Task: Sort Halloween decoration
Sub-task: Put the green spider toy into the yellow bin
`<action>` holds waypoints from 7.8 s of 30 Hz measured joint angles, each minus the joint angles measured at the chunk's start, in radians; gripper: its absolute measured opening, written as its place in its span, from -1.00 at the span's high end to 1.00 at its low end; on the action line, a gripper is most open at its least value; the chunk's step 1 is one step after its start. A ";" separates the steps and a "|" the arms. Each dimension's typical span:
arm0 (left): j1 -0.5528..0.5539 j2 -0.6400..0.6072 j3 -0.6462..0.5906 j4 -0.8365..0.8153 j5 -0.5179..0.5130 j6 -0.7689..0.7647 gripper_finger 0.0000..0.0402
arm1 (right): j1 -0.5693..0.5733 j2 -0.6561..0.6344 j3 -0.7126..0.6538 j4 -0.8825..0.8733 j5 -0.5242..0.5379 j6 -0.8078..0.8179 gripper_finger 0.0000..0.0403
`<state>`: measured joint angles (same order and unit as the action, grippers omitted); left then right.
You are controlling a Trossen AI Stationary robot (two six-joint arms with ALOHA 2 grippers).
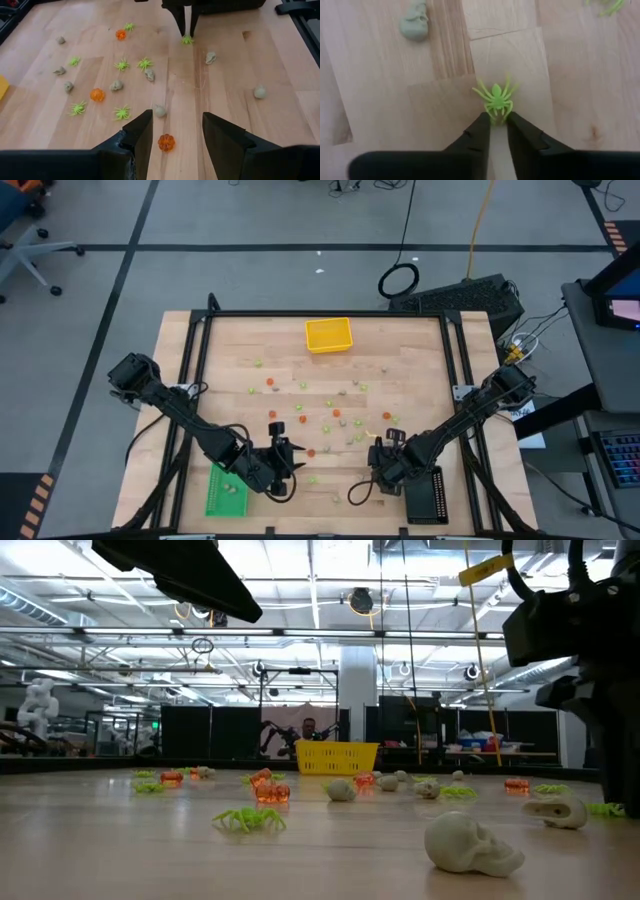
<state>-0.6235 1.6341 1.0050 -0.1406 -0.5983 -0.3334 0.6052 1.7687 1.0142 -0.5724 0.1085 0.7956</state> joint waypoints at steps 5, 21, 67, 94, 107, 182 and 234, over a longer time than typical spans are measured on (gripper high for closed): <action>0.000 0.000 0.000 0.000 0.000 0.000 0.15 | 0.000 0.001 -0.001 0.013 0.003 -0.015 0.98; 0.000 0.000 0.001 -0.003 0.000 0.000 0.15 | 0.039 0.007 0.059 0.133 0.094 -0.081 0.65; 0.000 0.000 0.001 0.000 0.000 -0.001 0.15 | 0.065 0.090 0.065 0.196 0.096 0.030 0.17; -0.001 0.000 0.001 0.000 0.000 -0.002 0.15 | 0.035 0.087 0.160 -0.101 0.096 0.090 0.17; -0.001 0.000 0.001 0.001 0.000 -0.001 0.15 | 0.036 0.085 0.146 -0.081 0.098 0.085 0.65; -0.033 0.000 0.001 0.018 -0.095 0.093 0.15 | -0.107 0.042 0.131 0.649 0.500 -1.512 1.00; -0.065 0.000 0.000 -0.119 -0.117 -0.065 0.15 | -0.120 0.060 0.133 0.604 0.331 -0.265 1.00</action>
<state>-0.6888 1.6344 1.0054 -0.2594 -0.7158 -0.3980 0.4854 1.8285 1.1469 0.0312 0.4393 0.5308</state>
